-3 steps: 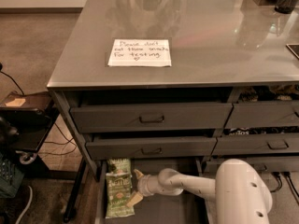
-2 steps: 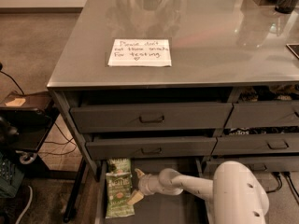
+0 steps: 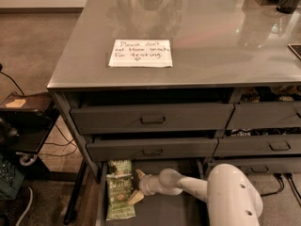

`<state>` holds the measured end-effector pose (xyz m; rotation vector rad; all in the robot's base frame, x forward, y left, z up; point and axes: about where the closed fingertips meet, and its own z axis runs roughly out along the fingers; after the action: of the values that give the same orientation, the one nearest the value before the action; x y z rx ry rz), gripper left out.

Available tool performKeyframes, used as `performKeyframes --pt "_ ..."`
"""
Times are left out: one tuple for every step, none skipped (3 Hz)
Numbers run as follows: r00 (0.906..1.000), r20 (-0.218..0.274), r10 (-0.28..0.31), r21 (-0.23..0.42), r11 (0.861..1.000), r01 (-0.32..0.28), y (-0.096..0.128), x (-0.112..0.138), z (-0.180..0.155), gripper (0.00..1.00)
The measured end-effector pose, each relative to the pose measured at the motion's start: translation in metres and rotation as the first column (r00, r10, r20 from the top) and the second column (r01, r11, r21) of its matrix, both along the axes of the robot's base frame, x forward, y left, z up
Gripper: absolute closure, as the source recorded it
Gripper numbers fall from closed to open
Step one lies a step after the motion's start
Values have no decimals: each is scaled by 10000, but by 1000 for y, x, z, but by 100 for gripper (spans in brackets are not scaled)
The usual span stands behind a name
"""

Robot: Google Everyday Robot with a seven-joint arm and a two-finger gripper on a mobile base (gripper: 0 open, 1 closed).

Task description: Pick green jalapeno chip bag from bottom drawer and place on counter

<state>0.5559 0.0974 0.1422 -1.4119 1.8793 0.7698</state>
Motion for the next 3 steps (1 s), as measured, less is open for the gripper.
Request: performKeyframes --pt "9996 -182 214 107 9997 -212 10 -1 -5 0" --pt "9979 -397 521 227 9984 -512 22 -6 -9 0" --pt "9955 -600 729 338 9969 -709 30 -10 -13 19"
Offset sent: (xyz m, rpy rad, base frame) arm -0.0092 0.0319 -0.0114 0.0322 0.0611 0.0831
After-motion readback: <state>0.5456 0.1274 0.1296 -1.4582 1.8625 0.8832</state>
